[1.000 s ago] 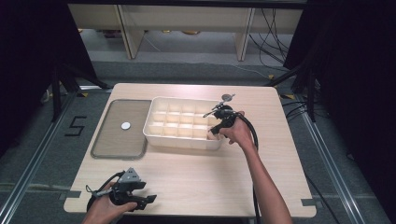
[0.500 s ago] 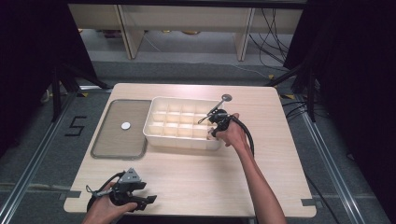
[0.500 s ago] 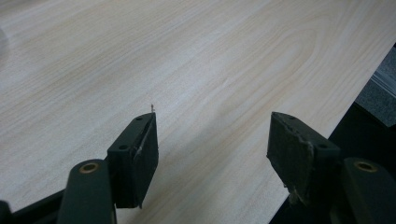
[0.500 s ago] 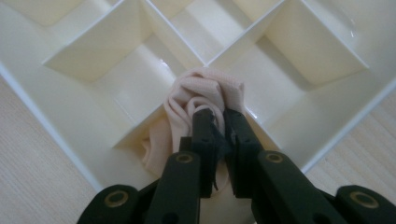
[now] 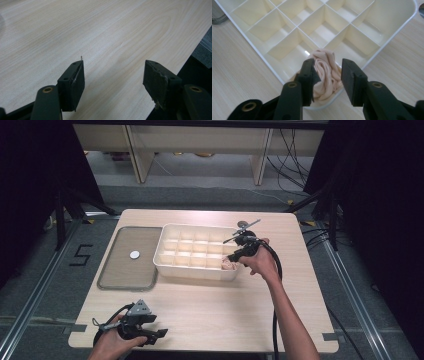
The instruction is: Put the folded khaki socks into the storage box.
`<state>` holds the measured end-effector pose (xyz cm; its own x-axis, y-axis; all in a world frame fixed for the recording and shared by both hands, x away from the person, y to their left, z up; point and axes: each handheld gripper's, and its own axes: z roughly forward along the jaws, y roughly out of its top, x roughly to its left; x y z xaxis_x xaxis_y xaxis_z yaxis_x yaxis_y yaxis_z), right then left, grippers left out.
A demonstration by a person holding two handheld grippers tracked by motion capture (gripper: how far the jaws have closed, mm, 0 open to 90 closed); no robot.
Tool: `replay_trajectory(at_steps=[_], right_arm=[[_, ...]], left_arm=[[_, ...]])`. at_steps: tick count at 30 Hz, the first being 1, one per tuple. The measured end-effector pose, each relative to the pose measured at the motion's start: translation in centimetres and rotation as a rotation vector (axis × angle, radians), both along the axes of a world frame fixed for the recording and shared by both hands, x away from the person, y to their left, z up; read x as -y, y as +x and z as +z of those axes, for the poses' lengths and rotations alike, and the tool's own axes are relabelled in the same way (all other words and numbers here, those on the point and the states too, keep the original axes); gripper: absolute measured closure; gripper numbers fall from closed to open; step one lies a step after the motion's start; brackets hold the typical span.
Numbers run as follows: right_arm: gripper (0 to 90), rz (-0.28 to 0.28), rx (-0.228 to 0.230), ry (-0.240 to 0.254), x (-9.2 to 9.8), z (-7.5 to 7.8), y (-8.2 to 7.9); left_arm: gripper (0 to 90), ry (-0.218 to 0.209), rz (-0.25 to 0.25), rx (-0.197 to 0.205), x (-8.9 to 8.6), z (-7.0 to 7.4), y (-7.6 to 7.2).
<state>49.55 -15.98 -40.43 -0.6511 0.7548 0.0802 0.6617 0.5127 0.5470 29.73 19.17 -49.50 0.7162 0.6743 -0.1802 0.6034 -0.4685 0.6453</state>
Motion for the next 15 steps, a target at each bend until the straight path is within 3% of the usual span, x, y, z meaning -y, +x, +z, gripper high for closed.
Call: replay_trajectory(at_steps=[2,10,12,15], right_arm=[[60.1,0.006,0.008,0.018,0.3,0.2,-0.2],[51.7,0.006,0.052,0.066,1.0,0.8,-1.5],[50.0,-0.003,0.032,0.089,1.0,0.8,-2.0],[47.0,0.009,0.044,0.107,1.2,0.7,-2.5]], left_arm=[[32.8,0.002,0.023,-0.002,0.0,-0.1,0.1],[32.3,-0.001,0.004,0.000,-0.1,0.0,0.1],[32.2,-0.004,0.009,0.000,-0.1,0.0,0.1],[32.2,-0.002,0.029,-0.003,-0.1,-0.1,0.1]])
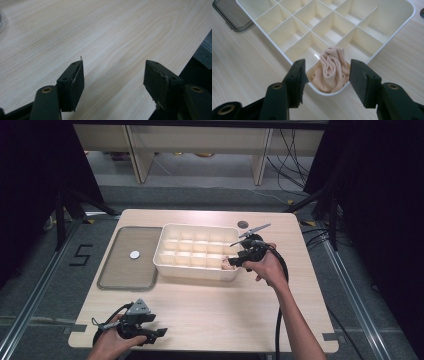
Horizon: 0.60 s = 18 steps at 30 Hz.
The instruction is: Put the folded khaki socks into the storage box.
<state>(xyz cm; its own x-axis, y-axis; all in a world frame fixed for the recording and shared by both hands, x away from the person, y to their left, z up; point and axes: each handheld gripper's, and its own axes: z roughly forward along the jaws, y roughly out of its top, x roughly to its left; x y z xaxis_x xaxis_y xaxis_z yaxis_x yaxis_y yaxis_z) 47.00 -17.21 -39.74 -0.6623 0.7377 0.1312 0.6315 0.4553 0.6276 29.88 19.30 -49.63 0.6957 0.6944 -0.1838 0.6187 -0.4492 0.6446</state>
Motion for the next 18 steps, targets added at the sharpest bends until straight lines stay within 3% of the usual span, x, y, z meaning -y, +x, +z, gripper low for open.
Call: replay_trajectory(at_steps=[1,7,10,15,17,18], right_arm=[[46.9,0.003,-0.002,0.007,0.0,0.0,-0.2],[44.5,0.021,0.019,0.019,0.3,0.0,-1.4],[44.1,0.006,0.000,0.038,0.5,0.1,-2.0],[42.8,0.036,0.023,0.040,0.6,0.1,-2.8],[41.3,0.014,0.008,0.042,0.5,0.1,-3.2],[41.3,0.035,0.026,0.049,0.5,-0.1,-3.1]], left_arm=[[32.2,0.004,-0.018,0.002,-0.1,0.1,0.0],[31.9,-0.011,-0.004,0.005,-0.3,0.0,0.2],[31.9,-0.001,-0.006,-0.001,-0.3,0.1,0.2],[31.9,-0.002,-0.003,0.004,-0.2,0.0,0.2],[31.9,-0.002,-0.003,0.003,-0.2,0.0,0.2],[31.9,-0.001,-0.005,0.005,-0.3,0.0,0.2]])
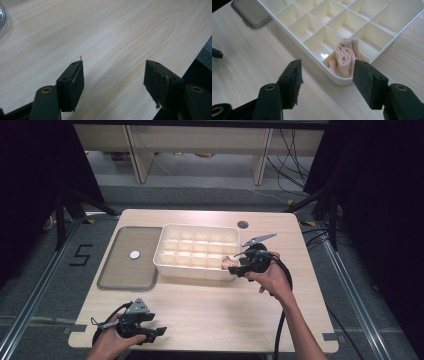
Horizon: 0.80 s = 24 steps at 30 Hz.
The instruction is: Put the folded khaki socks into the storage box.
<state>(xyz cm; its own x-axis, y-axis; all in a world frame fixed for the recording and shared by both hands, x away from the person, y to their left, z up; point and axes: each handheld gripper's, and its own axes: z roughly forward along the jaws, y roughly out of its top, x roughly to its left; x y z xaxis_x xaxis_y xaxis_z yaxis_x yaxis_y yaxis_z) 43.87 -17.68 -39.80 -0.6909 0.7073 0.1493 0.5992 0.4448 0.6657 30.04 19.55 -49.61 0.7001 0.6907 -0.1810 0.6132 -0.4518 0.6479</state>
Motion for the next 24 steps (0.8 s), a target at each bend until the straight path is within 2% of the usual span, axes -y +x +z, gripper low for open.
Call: replay_trajectory(at_steps=[2,4,6,8,9,10,12,14,16,17,18,20,21,23,24], right_arm=[[40.9,-0.013,0.004,0.009,-0.1,-0.1,-0.2],[40.0,-0.004,0.004,-0.005,0.1,0.1,-0.3],[39.1,-0.005,0.016,0.014,0.0,-0.2,-0.4],[38.6,-0.010,0.013,-0.001,0.2,-0.1,-0.7],[38.2,-0.012,0.012,0.023,0.1,-0.3,-0.8],[37.5,-0.008,0.004,0.006,0.2,-0.2,-0.9],[36.6,-0.009,0.013,0.003,0.3,-0.2,-1.0],[34.4,-0.001,0.018,0.022,0.3,-0.4,-1.2],[34.1,-0.014,0.022,0.006,0.4,-0.3,-1.4],[33.8,-0.013,0.030,0.022,0.4,-0.4,-1.4],[32.8,-0.022,0.015,0.019,0.4,-0.4,-1.8],[32.3,-0.029,0.026,0.030,0.4,-0.5,-1.9],[31.2,-0.044,0.000,0.024,0.5,-0.5,-2.3],[30.1,-0.043,-0.005,0.030,0.5,-0.6,-2.6],[29.6,-0.055,0.016,0.053,0.4,-0.9,-2.6]], left_arm=[[31.8,-0.002,-0.003,0.001,0.0,0.0,0.0],[31.7,0.002,-0.002,-0.003,0.0,0.0,0.0],[31.2,0.001,0.000,-0.003,-0.1,0.0,0.0],[30.0,-0.012,0.019,0.002,0.0,0.0,0.0],[29.9,-0.004,0.005,0.005,-0.1,0.0,0.1],[29.7,-0.015,0.011,0.005,-0.1,0.0,0.1],[29.2,-0.015,0.009,0.007,-0.1,0.1,0.1],[28.4,-0.023,0.018,0.009,-0.1,0.1,0.1],[28.2,-0.023,0.023,0.009,-0.1,0.1,0.1],[28.2,-0.022,0.023,0.008,-0.1,0.1,0.1],[28.2,-0.028,0.035,0.006,-0.1,0.0,0.1],[28.0,-0.027,0.034,0.006,-0.1,0.0,0.1],[27.8,-0.026,0.034,0.007,-0.1,0.0,0.1],[27.5,-0.015,0.040,0.013,-0.1,-0.1,0.2],[27.5,-0.014,0.040,0.013,-0.1,-0.1,0.1]])
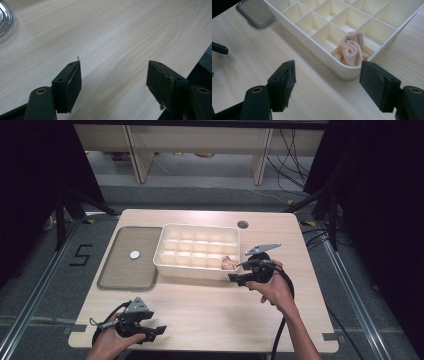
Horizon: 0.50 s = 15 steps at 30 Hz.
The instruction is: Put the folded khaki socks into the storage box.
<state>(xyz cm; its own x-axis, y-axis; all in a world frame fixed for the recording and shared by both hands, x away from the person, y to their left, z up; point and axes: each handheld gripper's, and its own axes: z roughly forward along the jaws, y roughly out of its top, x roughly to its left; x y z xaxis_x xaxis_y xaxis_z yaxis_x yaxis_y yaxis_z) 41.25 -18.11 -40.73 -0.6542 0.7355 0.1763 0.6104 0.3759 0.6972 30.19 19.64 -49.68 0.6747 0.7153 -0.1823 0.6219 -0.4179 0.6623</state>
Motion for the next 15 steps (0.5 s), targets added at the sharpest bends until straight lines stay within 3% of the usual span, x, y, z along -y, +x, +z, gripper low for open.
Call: replay_trajectory(at_steps=[1,4,5,6,7,9,10,11,12,15], right_arm=[[29.4,0.017,-0.012,-0.022,0.2,0.1,-0.1],[29.0,0.014,0.000,-0.007,0.2,-0.1,-0.3],[28.5,0.011,-0.025,-0.003,0.2,-0.2,-0.7],[28.5,0.011,-0.025,-0.003,0.2,-0.2,-0.7],[27.3,0.021,0.009,0.016,0.2,-0.6,-0.9],[26.7,0.022,-0.012,0.041,0.2,-0.8,-1.2],[25.1,0.041,0.001,0.013,0.4,-0.9,-1.1],[24.4,0.034,0.004,0.034,0.3,-1.1,-1.4],[24.2,0.032,-0.013,0.026,0.4,-1.0,-1.5],[23.2,0.048,-0.007,0.029,0.4,-1.1,-1.6]], left_arm=[[27.4,0.000,0.000,0.000,0.0,0.0,0.0],[26.9,-0.011,-0.004,-0.001,0.0,0.0,0.0],[26.6,-0.006,0.004,0.006,0.0,-0.1,0.1],[25.6,-0.006,0.004,0.006,0.0,-0.1,0.1],[23.7,0.006,0.004,0.008,-0.1,-0.2,0.2],[23.4,0.005,-0.011,0.003,-0.2,-0.2,0.2],[23.4,0.005,-0.011,0.003,-0.2,-0.2,0.2],[23.4,0.006,-0.007,0.006,-0.2,-0.2,0.2],[23.4,0.006,-0.007,0.006,-0.2,-0.2,0.2],[23.4,0.013,-0.011,0.008,-0.2,-0.3,0.2]])
